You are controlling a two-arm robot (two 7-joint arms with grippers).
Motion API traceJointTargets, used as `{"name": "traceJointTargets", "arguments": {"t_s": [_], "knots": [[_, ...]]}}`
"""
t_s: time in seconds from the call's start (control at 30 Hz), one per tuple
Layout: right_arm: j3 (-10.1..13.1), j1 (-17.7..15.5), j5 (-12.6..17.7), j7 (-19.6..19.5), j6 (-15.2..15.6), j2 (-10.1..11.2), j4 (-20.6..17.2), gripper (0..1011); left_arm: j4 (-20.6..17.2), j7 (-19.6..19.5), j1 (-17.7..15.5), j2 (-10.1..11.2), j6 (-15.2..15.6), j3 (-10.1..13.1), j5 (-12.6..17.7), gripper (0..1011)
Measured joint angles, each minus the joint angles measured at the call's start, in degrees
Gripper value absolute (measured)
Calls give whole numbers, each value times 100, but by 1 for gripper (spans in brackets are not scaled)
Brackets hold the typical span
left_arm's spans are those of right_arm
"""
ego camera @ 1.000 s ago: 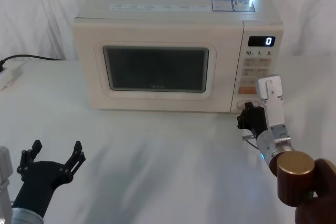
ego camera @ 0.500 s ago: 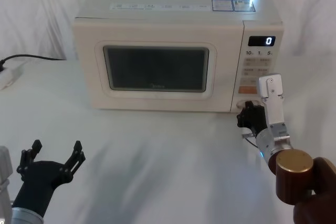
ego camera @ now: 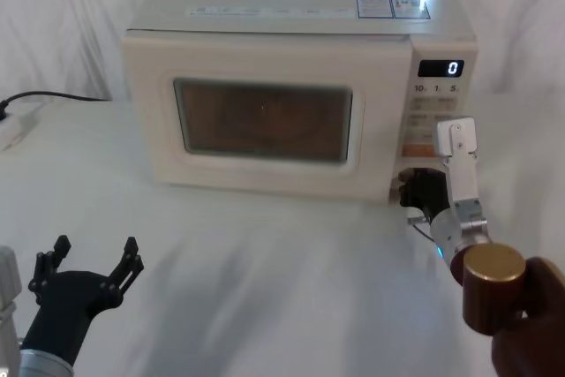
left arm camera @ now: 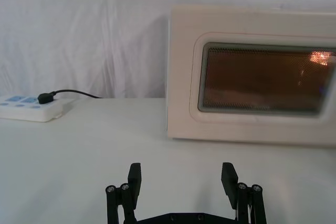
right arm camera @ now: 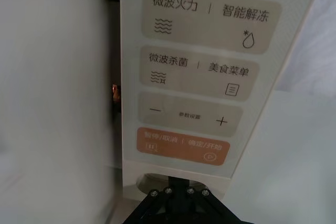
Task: Press the button to open the microwave door with one hand; close the microwave door with the other hand.
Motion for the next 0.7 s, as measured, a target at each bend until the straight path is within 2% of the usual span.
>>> {"name": "traceJointTargets", "arguments": {"t_s": [0.43, 0.7], "knots": [[29, 213, 39, -5, -164, 4, 407, 0, 0, 0, 0, 0, 0, 1, 0, 1001], [41, 235, 66, 29, -190, 30, 478, 0, 0, 0, 0, 0, 0, 1, 0, 1001]]}}
